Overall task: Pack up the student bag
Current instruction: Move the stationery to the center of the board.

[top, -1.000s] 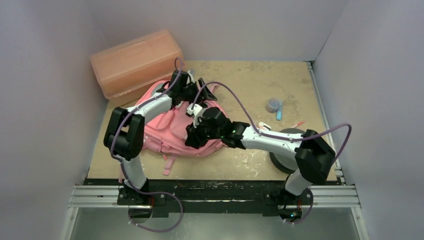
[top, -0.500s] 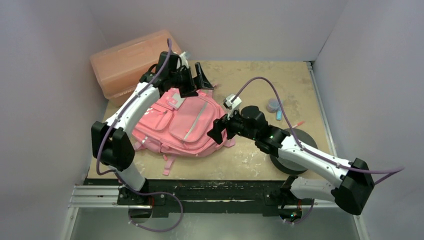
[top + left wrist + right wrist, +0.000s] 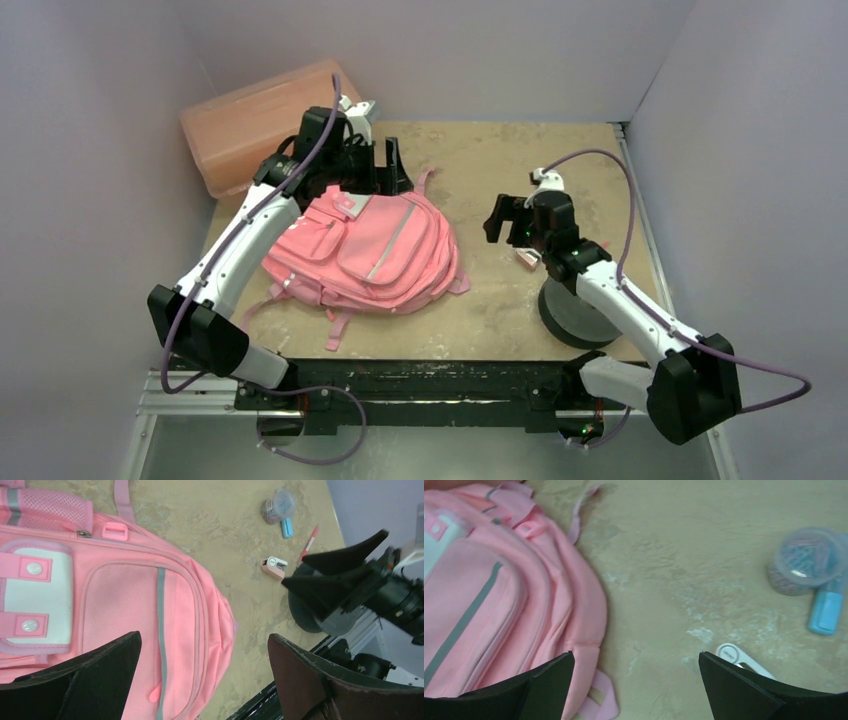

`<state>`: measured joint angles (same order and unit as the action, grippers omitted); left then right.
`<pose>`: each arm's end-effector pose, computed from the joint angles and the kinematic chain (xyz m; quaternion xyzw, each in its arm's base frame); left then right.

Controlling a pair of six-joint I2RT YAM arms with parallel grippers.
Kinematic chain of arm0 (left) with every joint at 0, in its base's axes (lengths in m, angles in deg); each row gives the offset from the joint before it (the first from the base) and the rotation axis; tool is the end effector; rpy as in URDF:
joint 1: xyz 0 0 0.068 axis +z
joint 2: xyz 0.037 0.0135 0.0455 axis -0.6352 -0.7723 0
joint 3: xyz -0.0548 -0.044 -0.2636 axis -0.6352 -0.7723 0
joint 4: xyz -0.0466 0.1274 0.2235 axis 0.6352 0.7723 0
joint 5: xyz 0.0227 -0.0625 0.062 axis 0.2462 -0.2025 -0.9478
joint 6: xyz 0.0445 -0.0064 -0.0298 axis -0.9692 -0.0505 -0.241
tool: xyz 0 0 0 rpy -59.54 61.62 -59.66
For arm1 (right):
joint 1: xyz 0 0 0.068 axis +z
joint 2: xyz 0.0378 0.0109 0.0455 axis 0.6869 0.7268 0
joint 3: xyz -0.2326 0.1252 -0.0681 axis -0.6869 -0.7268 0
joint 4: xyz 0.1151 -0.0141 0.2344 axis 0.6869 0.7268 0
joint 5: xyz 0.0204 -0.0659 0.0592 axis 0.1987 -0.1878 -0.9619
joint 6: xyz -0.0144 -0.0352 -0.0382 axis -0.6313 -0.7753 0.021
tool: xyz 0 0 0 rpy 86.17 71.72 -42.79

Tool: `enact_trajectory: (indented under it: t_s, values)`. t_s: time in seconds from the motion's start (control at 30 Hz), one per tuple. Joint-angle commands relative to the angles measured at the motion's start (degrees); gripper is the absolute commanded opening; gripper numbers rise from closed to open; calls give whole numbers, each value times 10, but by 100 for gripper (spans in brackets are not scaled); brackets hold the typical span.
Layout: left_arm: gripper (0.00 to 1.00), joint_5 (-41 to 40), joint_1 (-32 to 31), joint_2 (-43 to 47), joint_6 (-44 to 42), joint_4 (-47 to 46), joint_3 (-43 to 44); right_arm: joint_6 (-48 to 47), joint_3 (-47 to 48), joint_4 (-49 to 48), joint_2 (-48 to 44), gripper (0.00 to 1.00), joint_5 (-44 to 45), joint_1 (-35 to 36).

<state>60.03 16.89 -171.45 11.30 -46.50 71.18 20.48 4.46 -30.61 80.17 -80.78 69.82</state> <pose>0.2946 -0.1349 0.3895 0.0665 0.8762 -0.3145 0.3591 0.2297 0.1109 0.2672 -0.0053 0.8621 0.1779 0.4744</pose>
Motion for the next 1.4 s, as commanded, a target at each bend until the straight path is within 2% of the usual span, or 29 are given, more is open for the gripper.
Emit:
enact_trajectory:
  t_s: [0.0, 0.1, 0.23, 0.3, 0.47, 0.77, 0.97, 1.1, 1.37]
  values:
    - [98, -42, -54, -1, -57, 16, -1, 39, 7, 5, 20, 99, 25, -76]
    - [98, -74, -90, -9, -71, 29, 2, 80, 25, 38, 63, 99, 15, -148]
    - [98, -35, -101, -13, -54, 18, -2, 106, 44, 75, 118, 99, -11, -213]
    - [98, -27, -102, -12, -44, 15, -5, 98, 57, 90, 133, 99, -7, -226]
    - [98, 12, -104, -18, -22, 14, -3, 96, 91, 131, 132, 99, 79, -231]
    - [98, 41, -104, -8, -13, 30, 8, 196, 186, 255, 183, 99, 149, -298]
    - [98, 64, -104, -11, -6, 31, 11, 196, 186, 268, 215, 99, 117, -380]
    - [98, 97, -103, -18, 9, 21, 8, 201, 159, 255, 233, 99, 63, -435]
    - [98, 143, -103, -28, 21, 11, 8, 153, 190, 261, 334, 99, 2, -441]
